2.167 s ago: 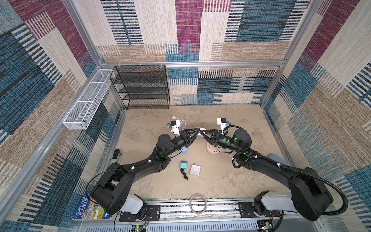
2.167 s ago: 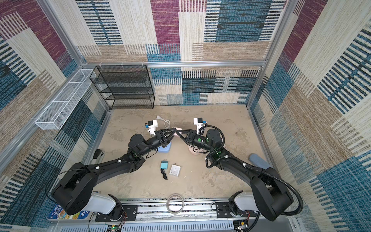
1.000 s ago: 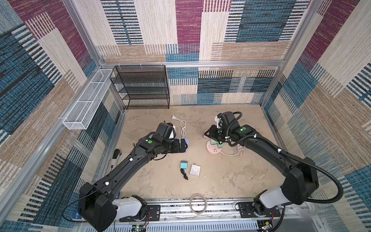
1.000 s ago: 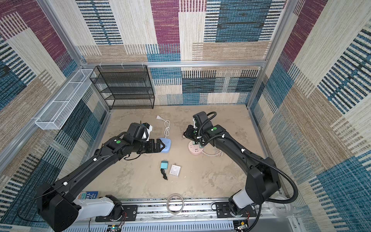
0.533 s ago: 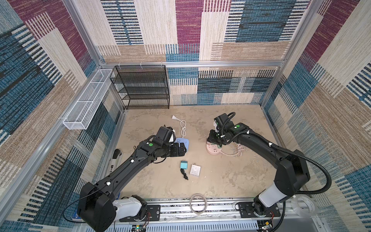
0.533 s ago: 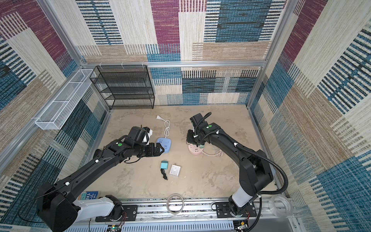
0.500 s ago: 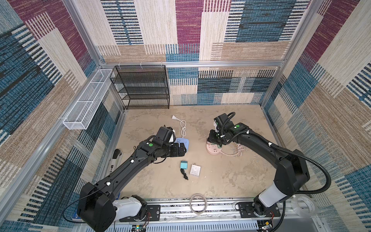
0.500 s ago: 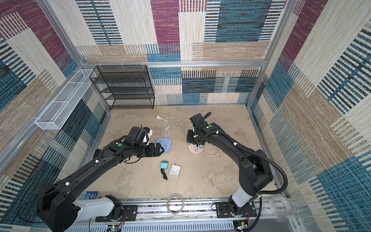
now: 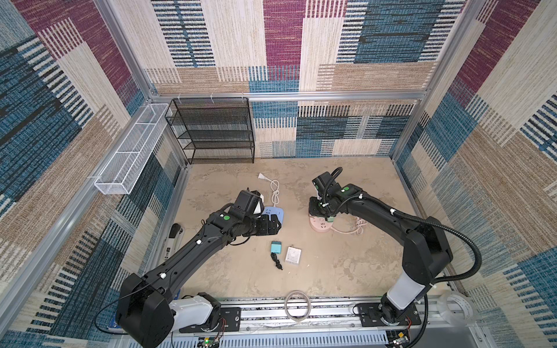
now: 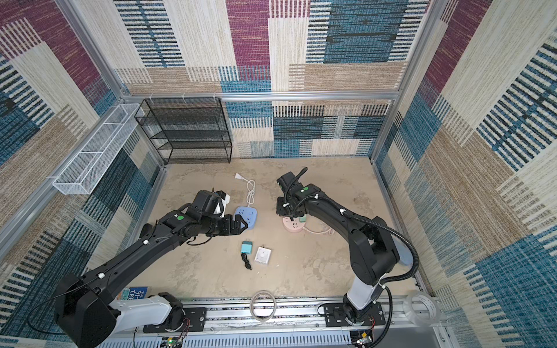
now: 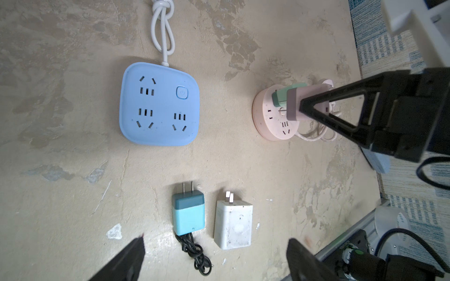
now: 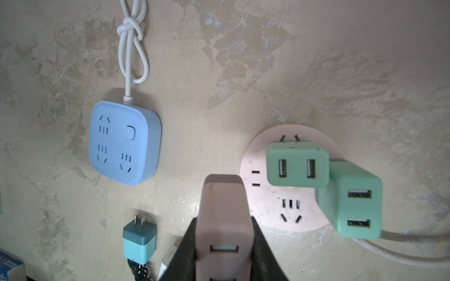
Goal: Insert plugs into power strip
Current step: Insert the plug into the socket.
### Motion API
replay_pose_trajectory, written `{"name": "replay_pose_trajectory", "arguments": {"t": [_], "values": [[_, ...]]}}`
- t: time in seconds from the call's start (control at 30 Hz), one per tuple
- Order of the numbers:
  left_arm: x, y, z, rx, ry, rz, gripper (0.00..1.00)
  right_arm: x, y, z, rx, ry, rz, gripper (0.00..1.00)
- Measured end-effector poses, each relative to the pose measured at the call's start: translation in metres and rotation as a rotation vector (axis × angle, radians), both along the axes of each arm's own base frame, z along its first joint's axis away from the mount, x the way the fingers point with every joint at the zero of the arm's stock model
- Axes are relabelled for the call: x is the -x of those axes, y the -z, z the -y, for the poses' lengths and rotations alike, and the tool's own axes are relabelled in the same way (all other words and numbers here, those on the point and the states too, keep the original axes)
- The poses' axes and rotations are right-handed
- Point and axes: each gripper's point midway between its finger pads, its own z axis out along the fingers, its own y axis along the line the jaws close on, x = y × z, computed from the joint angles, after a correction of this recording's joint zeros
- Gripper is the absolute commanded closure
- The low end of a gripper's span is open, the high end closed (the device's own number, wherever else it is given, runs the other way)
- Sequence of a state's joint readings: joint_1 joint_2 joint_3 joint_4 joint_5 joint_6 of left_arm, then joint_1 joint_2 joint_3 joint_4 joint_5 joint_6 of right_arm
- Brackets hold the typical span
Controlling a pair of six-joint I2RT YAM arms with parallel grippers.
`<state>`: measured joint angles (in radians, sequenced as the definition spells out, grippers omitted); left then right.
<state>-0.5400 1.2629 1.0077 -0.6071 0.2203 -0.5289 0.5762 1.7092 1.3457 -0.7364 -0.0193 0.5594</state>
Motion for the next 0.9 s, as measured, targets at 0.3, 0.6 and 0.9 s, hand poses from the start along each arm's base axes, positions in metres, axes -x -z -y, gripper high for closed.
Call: {"name": "replay_pose_trajectory", "arguments": {"t": [0.3, 0.6, 0.9], "values": [[0.002, 0.004, 0.002, 0.014, 0.004, -0.010, 0.05, 0.000, 0.020, 0.007, 0.089, 0.000, -0.038, 1.00], [0.002, 0.003, 0.003, 0.024, -0.001, -0.016, 0.05, 0.001, 0.027, 0.011, 0.116, -0.001, -0.051, 1.00], [0.002, 0.007, 0.004, 0.028, -0.002, -0.021, 0.05, 0.003, 0.034, 0.012, 0.140, -0.006, -0.068, 1.00]]}}
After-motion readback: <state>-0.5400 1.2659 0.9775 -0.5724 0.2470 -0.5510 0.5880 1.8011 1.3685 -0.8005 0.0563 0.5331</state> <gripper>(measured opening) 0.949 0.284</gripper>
